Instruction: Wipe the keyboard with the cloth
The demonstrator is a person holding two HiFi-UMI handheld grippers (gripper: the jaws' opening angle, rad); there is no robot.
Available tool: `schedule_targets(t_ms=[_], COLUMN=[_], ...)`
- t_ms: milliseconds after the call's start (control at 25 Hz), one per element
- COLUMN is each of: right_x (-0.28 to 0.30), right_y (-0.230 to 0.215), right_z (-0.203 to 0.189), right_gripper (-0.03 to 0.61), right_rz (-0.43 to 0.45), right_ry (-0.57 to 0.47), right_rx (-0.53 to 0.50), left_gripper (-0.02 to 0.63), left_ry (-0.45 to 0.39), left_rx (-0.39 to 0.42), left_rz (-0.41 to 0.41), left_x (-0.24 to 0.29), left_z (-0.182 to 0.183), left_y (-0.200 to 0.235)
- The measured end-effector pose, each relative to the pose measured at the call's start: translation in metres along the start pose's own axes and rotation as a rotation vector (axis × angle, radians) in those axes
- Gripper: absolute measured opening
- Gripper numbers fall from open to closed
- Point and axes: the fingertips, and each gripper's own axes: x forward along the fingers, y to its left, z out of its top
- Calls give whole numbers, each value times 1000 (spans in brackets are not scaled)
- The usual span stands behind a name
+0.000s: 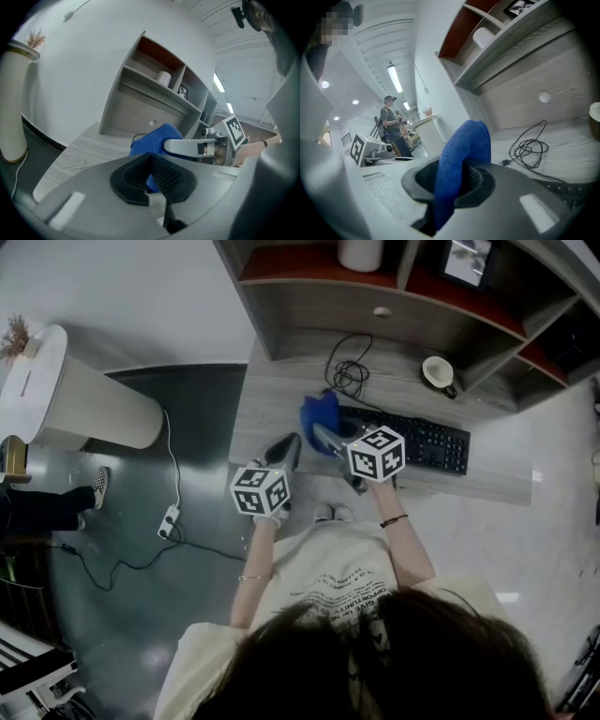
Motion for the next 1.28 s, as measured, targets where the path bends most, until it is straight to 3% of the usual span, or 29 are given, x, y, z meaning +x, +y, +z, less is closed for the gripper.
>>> schedule_targets(t_ms=[720, 1280], right_x=[-31, -55], right_y=[9, 5], right_z=[26, 32], right_gripper=[58, 58], right_rz=[-4, -32], right_ry=[-102, -142], right_rx=[-100, -119], left_gripper=[2, 2], left_ry=[-75, -92], left_rx=[48, 85], left_rz=[-20, -71], left_x=[-1, 10], left_z=[14, 21], left_y=[-22, -46])
